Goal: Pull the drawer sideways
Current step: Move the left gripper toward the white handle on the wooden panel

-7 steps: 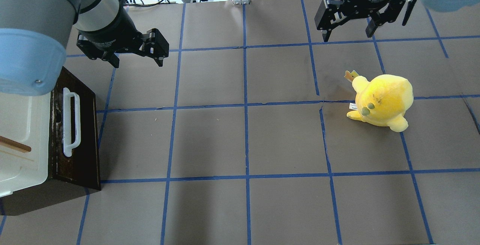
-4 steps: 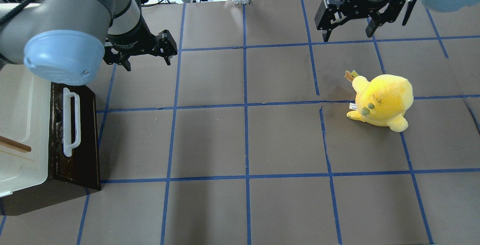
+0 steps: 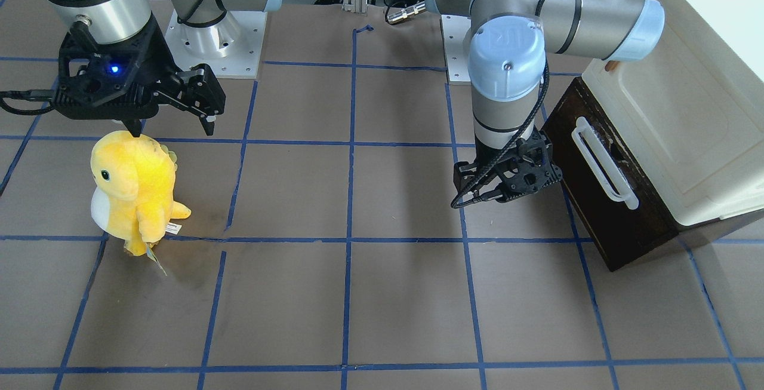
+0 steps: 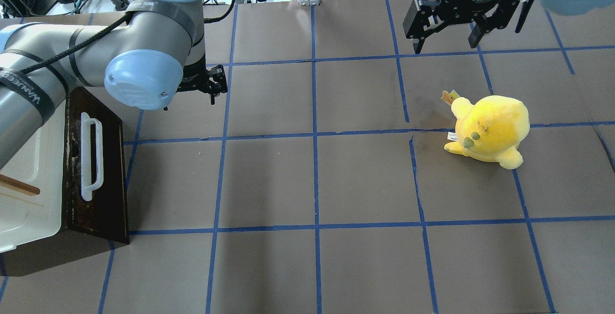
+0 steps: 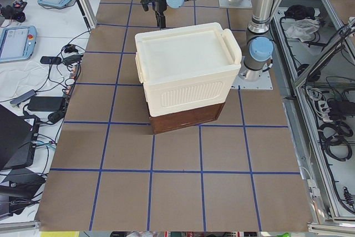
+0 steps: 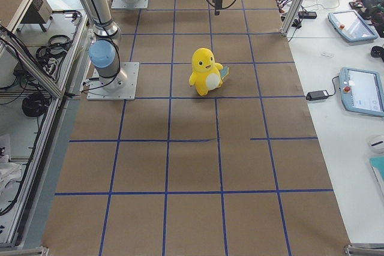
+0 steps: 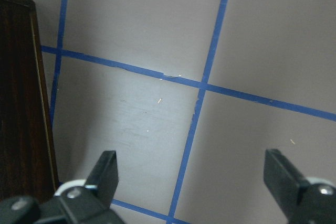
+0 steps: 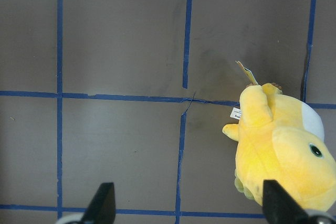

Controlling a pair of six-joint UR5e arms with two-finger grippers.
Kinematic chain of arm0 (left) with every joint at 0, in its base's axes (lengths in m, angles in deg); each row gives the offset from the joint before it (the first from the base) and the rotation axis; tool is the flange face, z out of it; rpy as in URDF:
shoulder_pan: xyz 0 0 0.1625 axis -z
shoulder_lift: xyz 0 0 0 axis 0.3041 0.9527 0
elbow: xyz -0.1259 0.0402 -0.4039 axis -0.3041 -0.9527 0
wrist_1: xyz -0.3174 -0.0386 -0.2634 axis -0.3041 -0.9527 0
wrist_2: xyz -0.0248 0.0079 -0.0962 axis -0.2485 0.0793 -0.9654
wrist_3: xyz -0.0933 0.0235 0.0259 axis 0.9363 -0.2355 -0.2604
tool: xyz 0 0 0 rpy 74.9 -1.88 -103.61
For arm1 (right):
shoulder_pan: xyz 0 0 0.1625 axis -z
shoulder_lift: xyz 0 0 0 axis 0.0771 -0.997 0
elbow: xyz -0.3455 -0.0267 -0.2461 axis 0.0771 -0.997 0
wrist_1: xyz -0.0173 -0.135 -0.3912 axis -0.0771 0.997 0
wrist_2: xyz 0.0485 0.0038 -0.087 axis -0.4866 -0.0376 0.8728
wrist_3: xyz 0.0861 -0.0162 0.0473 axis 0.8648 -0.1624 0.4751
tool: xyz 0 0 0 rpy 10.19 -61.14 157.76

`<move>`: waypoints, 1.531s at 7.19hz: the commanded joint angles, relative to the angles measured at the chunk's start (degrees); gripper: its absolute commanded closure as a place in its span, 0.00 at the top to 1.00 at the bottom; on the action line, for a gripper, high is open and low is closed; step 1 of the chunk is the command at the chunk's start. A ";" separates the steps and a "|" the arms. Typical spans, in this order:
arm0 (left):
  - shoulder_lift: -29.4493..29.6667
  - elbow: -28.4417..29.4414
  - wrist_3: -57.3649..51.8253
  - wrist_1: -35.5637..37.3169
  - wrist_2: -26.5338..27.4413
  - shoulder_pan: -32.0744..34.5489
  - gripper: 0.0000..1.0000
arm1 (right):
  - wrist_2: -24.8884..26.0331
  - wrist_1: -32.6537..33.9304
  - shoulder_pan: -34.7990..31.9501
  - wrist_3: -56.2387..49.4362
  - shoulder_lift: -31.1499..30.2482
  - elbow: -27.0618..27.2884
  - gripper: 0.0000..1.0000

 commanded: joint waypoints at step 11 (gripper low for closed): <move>9.32 -13.18 4.42 -3.41 42.29 -0.75 1.00 | 0.00 0.00 0.00 0.02 0.00 0.00 1.00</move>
